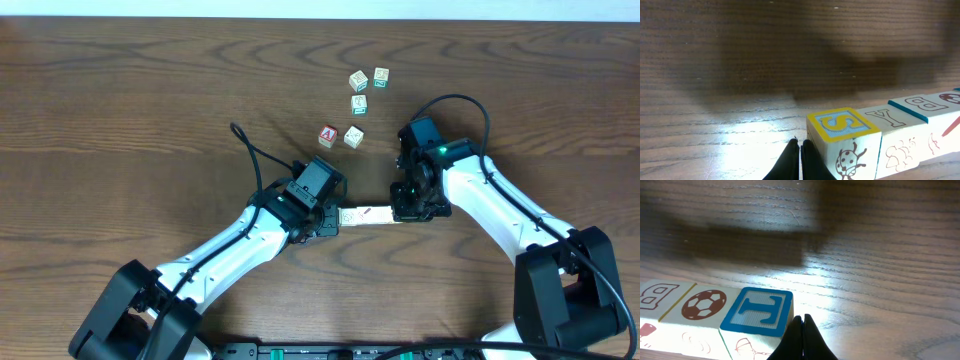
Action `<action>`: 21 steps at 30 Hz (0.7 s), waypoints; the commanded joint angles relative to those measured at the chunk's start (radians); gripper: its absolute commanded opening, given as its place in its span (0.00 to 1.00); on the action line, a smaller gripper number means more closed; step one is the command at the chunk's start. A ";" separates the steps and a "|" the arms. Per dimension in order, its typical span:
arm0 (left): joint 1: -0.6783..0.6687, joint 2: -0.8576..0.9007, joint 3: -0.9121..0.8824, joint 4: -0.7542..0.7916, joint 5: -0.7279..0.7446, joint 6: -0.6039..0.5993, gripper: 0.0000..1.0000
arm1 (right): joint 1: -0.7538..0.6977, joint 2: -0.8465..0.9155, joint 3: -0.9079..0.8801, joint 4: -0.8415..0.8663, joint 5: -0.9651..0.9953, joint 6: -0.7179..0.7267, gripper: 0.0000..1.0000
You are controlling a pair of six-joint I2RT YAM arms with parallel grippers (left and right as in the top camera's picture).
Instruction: Lift 5 blocks
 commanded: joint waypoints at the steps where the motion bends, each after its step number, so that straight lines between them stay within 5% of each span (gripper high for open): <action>1: -0.042 -0.042 0.106 0.069 0.166 0.005 0.07 | 0.068 -0.027 0.027 0.015 -0.338 -0.008 0.01; 21: -0.042 -0.060 0.122 0.069 0.166 0.006 0.07 | 0.068 -0.085 0.027 0.015 -0.371 0.000 0.01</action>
